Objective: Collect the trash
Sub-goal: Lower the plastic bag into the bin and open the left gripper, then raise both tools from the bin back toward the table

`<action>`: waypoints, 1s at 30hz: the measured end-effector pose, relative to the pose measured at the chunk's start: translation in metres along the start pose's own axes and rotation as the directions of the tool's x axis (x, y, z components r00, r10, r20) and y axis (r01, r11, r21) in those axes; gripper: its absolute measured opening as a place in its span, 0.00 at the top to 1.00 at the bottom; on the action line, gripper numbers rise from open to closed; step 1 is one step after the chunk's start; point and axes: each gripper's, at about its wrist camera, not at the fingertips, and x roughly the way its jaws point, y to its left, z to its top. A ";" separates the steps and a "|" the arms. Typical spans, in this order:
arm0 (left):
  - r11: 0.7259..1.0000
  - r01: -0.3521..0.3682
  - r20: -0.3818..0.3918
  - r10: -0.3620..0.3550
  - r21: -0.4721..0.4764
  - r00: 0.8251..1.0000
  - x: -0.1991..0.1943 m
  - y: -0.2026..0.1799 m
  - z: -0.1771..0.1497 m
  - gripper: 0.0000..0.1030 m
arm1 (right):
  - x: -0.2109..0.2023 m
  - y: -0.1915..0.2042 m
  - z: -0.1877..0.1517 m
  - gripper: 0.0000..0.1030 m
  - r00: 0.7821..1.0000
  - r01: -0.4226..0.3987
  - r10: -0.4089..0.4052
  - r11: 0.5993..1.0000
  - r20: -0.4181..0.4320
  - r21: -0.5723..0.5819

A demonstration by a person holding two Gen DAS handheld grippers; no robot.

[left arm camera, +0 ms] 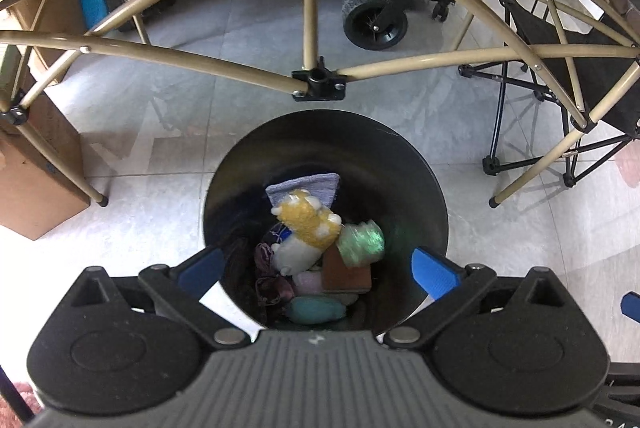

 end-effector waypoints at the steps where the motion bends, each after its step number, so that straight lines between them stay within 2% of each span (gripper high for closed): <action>1: 1.000 0.001 0.005 -0.001 -0.002 1.000 -0.003 0.002 -0.002 0.00 | -0.003 0.000 -0.001 0.00 1.000 0.001 -0.001 1.000 0.003 -0.002; 15: 0.998 -0.011 0.117 0.019 -0.067 0.993 -0.055 0.029 -0.027 0.00 | -0.052 0.014 -0.014 0.00 0.996 -0.001 0.006 0.998 0.084 -0.057; 23: 0.996 -0.001 0.153 0.016 -0.093 0.988 -0.075 0.040 -0.036 0.00 | -0.069 0.019 -0.018 0.00 0.991 -0.048 0.055 0.997 0.124 -0.063; 30: 0.995 0.011 0.190 0.008 -0.101 0.982 -0.089 0.043 -0.039 0.00 | -0.080 0.019 -0.008 0.00 0.980 -0.100 0.109 0.993 0.169 -0.061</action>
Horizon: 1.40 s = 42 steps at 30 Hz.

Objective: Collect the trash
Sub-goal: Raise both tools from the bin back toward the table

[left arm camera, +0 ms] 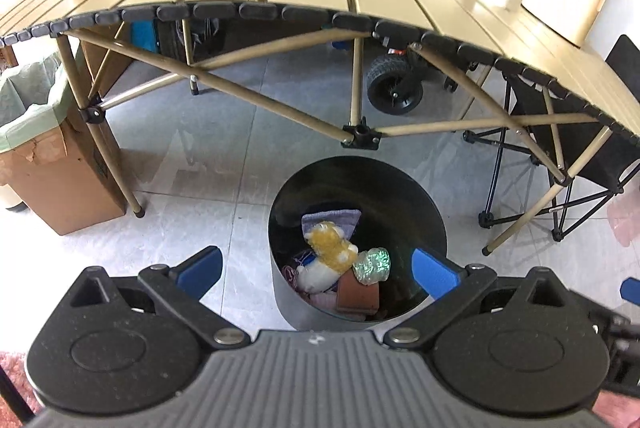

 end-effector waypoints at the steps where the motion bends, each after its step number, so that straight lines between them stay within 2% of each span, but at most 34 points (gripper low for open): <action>1: 1.000 0.003 0.004 -0.003 -0.003 1.000 -0.002 0.000 0.001 0.00 | -0.001 0.000 0.002 0.00 1.000 -0.008 0.008 1.000 0.006 0.001; 10: 1.000 0.015 0.070 -0.015 -0.008 0.997 -0.027 0.008 0.015 0.00 | -0.014 -0.005 0.035 0.00 0.991 -0.086 0.084 0.996 0.107 0.020; 22: 0.999 0.041 0.218 -0.038 -0.008 0.975 -0.066 0.006 0.070 0.00 | -0.023 -0.004 0.097 0.00 0.949 -0.145 0.141 0.989 0.283 -0.006; 32: 0.999 0.038 0.254 -0.034 -0.007 0.967 -0.049 -0.010 0.131 0.00 | 0.012 -0.017 0.162 0.00 0.922 -0.165 0.140 0.986 0.360 0.039; 42: 1.000 0.002 0.277 -0.004 0.007 0.961 -0.028 -0.025 0.183 0.00 | 0.068 -0.029 0.219 0.00 0.908 -0.164 0.125 0.984 0.401 0.065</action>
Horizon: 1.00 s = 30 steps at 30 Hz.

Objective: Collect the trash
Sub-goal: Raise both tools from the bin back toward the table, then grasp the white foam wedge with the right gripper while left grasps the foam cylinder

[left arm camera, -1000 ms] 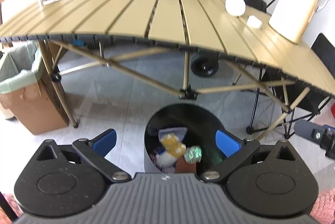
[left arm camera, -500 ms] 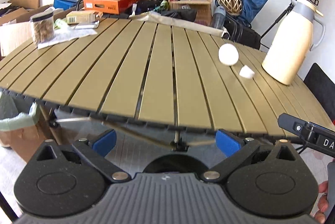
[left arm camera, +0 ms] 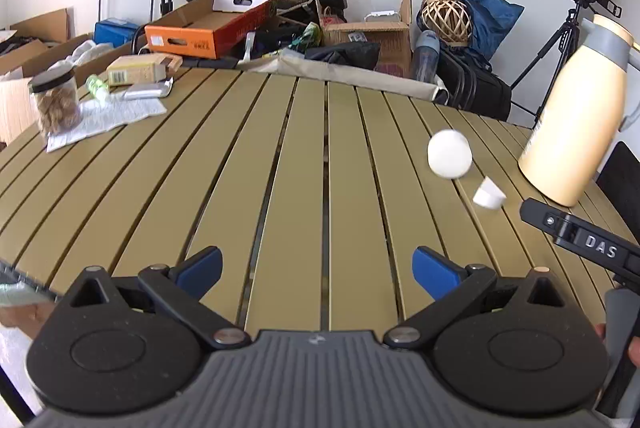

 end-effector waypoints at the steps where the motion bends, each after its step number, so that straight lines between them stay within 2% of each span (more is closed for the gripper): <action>1: 1.000 -0.002 0.002 0.002 0.002 1.000 0.004 -0.002 0.004 0.00 | 0.007 -0.001 0.003 0.00 1.000 0.000 0.000 1.000 0.002 -0.001; 8: 1.000 -0.008 -0.003 0.008 -0.003 1.000 0.034 -0.012 0.027 0.00 | 0.055 -0.002 0.022 0.00 1.000 0.025 -0.026 0.999 -0.012 -0.019; 14: 1.000 -0.015 -0.006 0.015 0.006 1.000 0.060 -0.026 0.043 0.00 | 0.095 -0.007 0.022 0.02 0.995 0.068 -0.071 0.997 -0.076 -0.035; 17: 1.000 -0.015 -0.005 0.015 0.017 1.000 0.070 -0.033 0.050 0.00 | 0.111 -0.012 0.023 0.11 0.992 0.075 -0.077 0.997 -0.101 -0.019; 19: 1.000 -0.012 -0.006 0.012 0.025 1.000 0.075 -0.038 0.051 0.00 | 0.120 -0.014 0.023 0.13 0.990 0.082 -0.083 0.997 -0.115 -0.015; 23: 0.999 -0.007 -0.015 0.008 0.046 1.000 0.083 -0.048 0.053 0.00 | 0.134 -0.014 0.023 0.31 0.985 0.099 -0.102 0.995 -0.139 -0.027; 26: 0.998 0.002 -0.021 0.000 0.061 1.000 0.086 -0.056 0.054 0.00 | 0.139 -0.014 0.023 0.38 0.983 0.104 -0.107 0.994 -0.151 -0.027; 30: 0.997 0.005 -0.016 -0.004 0.078 1.000 0.090 -0.066 0.055 0.00 | 0.140 -0.012 0.022 0.56 0.982 0.115 -0.122 0.992 -0.147 -0.051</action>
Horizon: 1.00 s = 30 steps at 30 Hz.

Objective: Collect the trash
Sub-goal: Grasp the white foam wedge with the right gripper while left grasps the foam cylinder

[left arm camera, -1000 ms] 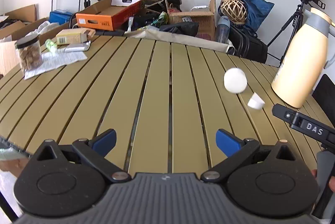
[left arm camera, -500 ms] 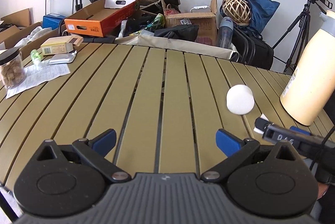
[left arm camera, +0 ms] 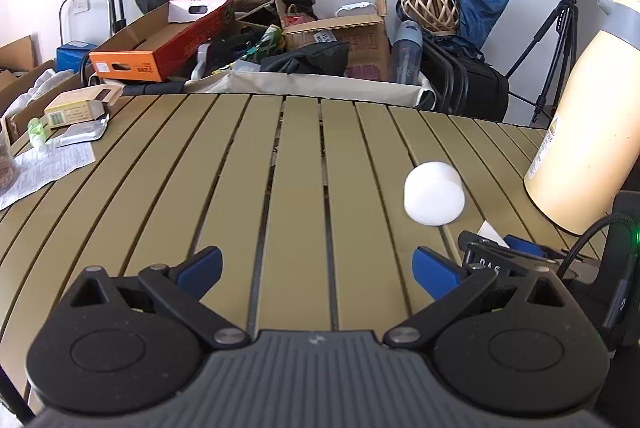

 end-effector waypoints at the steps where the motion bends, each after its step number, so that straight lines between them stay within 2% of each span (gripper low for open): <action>1: 1.000 -0.001 -0.002 0.001 0.002 1.000 0.002 -0.003 0.001 0.00 | 0.000 0.000 0.000 0.60 1.000 -0.005 0.005 1.000 0.001 0.001; 3: 1.000 0.005 -0.008 -0.005 -0.001 1.000 0.006 -0.006 0.002 0.00 | -0.001 -0.002 0.000 0.66 1.000 -0.008 0.008 1.000 0.008 0.009; 6: 1.000 0.013 -0.009 -0.013 -0.006 1.000 0.010 -0.010 0.004 0.00 | -0.004 -0.010 0.001 0.69 0.999 -0.039 0.038 0.998 0.020 0.049; 12: 1.000 0.015 -0.009 -0.016 -0.013 1.000 0.025 -0.026 0.010 0.00 | -0.017 -0.031 0.005 0.70 0.995 -0.071 0.061 0.989 0.082 0.128; 20: 0.999 0.035 0.005 -0.035 -0.017 0.999 0.063 -0.062 0.025 0.00 | -0.036 -0.077 0.009 0.70 0.988 -0.061 0.025 0.971 0.156 0.233; 30: 1.000 0.007 0.015 -0.007 0.007 1.000 0.113 -0.096 0.030 0.00 | -0.038 -0.114 0.005 0.70 0.985 -0.058 0.006 0.953 0.170 0.299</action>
